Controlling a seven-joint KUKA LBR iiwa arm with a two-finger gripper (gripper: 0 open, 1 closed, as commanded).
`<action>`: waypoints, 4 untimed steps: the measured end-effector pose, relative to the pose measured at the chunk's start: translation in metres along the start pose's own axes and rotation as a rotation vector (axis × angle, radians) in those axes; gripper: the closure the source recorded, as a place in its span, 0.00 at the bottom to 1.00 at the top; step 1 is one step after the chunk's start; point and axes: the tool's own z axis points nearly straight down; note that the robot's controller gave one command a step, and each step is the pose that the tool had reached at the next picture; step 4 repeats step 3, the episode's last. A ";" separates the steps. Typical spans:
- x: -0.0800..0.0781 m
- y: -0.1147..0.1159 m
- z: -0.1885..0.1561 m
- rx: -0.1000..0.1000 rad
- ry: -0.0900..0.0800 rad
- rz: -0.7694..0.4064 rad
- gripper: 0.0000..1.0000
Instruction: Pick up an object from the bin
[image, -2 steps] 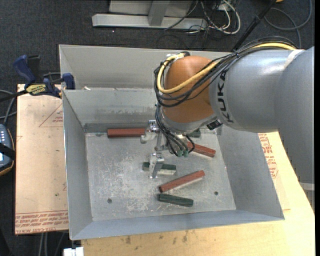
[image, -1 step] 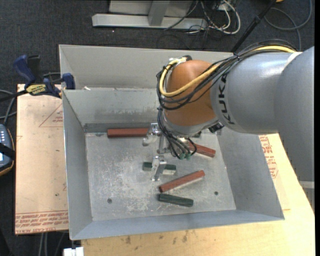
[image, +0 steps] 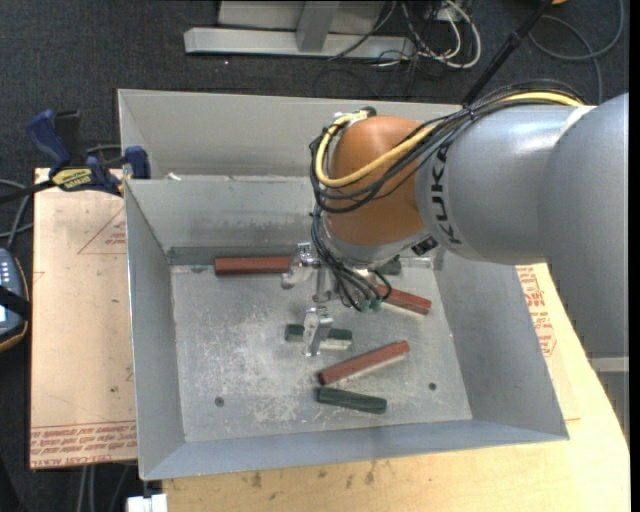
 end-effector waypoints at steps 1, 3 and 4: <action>0.015 -0.026 0.051 0.000 -0.025 -0.327 1.00; 0.032 -0.038 -0.095 0.001 -0.008 -0.259 1.00; 0.032 -0.038 -0.095 0.001 -0.008 -0.259 1.00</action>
Offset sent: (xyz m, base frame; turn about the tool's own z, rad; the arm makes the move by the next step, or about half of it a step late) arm 0.0000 0.0000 0.0000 0.0000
